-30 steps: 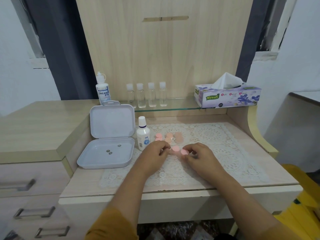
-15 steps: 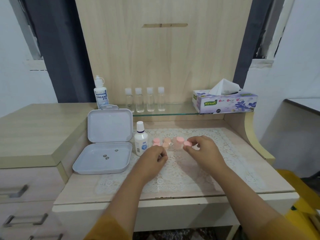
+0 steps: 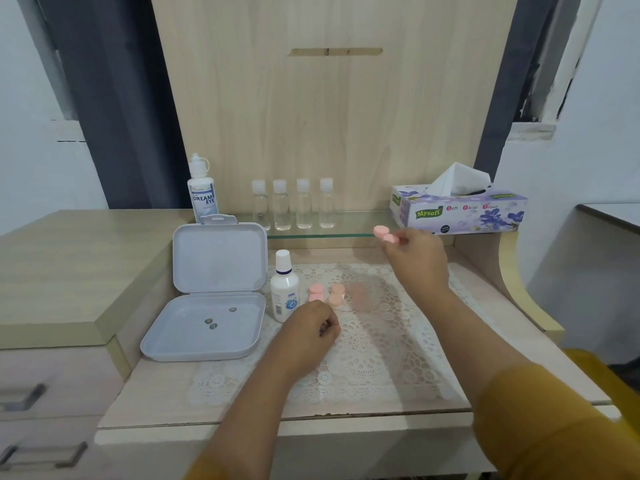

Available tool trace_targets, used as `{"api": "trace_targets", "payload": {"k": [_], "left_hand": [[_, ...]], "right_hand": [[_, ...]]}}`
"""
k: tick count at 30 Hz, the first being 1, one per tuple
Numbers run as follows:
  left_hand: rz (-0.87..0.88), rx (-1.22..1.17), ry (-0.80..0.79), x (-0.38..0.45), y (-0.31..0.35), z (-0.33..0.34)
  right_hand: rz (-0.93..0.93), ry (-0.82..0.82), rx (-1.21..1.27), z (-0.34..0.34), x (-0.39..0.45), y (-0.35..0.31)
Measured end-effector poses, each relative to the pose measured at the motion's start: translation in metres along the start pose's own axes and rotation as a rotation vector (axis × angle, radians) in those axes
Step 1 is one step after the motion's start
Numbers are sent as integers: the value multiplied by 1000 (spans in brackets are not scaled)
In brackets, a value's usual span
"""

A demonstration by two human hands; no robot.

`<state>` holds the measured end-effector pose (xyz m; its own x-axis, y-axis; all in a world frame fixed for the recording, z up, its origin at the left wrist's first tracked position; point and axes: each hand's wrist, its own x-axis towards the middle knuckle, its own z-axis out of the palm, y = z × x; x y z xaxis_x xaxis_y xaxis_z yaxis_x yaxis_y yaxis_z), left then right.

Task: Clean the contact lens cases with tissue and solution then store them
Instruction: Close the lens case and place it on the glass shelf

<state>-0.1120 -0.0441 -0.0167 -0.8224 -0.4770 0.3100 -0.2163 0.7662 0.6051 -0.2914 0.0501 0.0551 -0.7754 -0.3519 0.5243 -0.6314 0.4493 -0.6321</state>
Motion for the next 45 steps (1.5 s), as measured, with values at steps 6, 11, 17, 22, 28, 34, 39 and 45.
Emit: {"api": "trace_targets", "payload": {"k": [6,11,17,22,28,34,39,45], "left_hand": [[0,-14,10,0,-3,2],[17,-15,13,1,-2,2],[34,-19,7,1,-2,1],[30,-20,-1,1,-1,1],[37,-10,0,1,0,1],[36,-10,4,1,0,0],[36,-10,2,1,-1,1],[41,-6,6,1,-1,0]], "right_hand": [[-11,38,-146,10,17,-5],[-37,72,-225,21,20,-7],[-35,59,-194,26,19,-3],[-54,24,-198,27,20,-3],[-61,40,-210,30,18,-6],[-72,27,-191,32,20,-8],[-58,-24,-154,37,25,-14],[-66,-68,-172,46,25,-28]]}}
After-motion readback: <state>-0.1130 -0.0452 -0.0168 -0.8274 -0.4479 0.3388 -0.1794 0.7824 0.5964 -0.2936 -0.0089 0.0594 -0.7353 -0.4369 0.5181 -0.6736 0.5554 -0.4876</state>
